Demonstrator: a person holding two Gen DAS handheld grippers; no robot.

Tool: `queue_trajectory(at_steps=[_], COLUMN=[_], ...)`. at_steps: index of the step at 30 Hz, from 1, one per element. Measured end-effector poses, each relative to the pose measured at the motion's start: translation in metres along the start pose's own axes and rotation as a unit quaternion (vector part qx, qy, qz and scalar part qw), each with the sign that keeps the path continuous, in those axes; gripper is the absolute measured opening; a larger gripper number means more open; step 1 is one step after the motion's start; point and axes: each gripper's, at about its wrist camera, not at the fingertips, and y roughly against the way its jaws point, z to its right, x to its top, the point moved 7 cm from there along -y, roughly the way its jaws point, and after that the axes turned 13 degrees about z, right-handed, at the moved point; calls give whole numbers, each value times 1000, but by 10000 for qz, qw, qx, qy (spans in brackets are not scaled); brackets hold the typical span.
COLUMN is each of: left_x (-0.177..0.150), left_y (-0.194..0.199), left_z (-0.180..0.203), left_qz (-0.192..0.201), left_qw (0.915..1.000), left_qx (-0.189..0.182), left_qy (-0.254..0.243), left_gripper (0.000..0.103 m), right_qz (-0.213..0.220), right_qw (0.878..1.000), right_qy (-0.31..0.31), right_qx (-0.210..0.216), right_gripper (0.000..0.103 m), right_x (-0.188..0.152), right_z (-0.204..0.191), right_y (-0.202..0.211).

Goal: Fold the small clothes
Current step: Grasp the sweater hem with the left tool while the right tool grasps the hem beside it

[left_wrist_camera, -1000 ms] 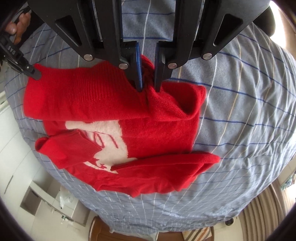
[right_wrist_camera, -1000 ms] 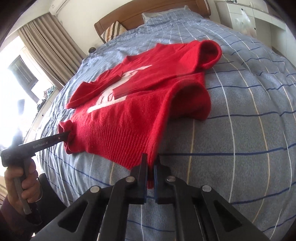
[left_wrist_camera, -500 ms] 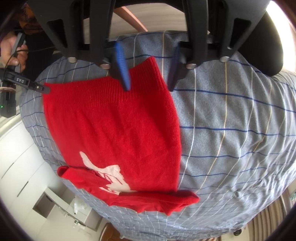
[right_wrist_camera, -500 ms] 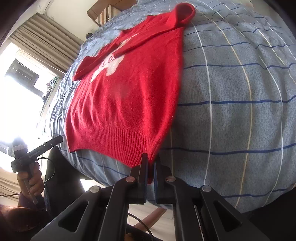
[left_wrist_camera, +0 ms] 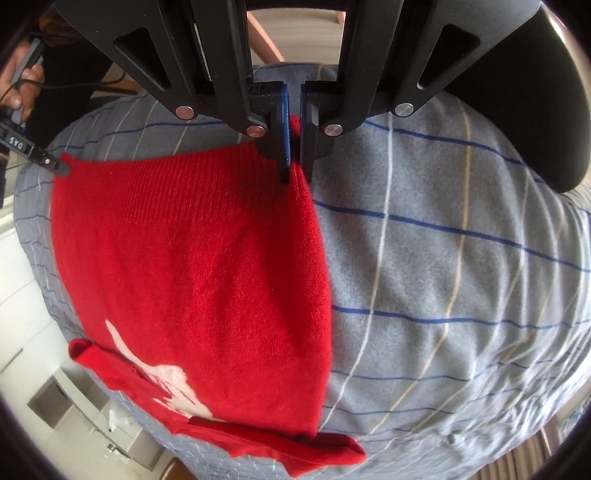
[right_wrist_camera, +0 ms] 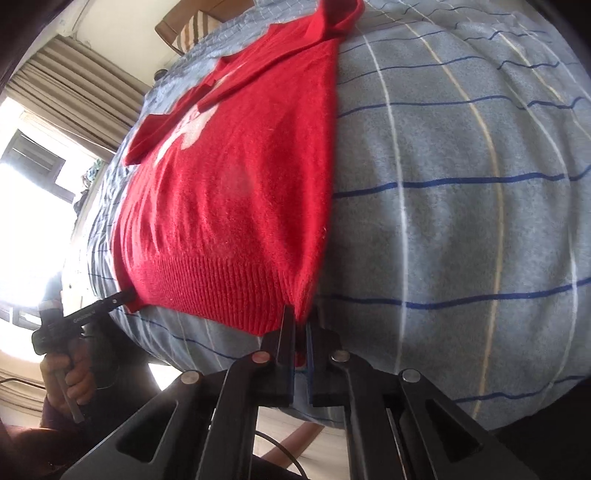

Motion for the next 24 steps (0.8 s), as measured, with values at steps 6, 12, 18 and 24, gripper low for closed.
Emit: queue_trajectory(at_steps=[6,12,18,24], left_x=[-8,-6,-5,-2], left_y=[-2,-26,-38,-47], left_z=[-3,-4,2,11], left_qz=[17,35,36,6], left_qw=[9977,9953,9948,9942], left_qx=[537,819,874,940], left_qy=[-419,-524,-530,-530], left_gripper=[1,2,2,2], right_qz=[-53,-103,-88,12], right_qw=[9988,9974,9968,9959], right_qy=[44,47,107,191], right_qx=[-477,-709,-787,-881], right_gripper=[3,3,3,3], right_x=[-6,-10,-12,-16], right_z=[9,17,17,14], right_y=[9,-19,-21,-21])
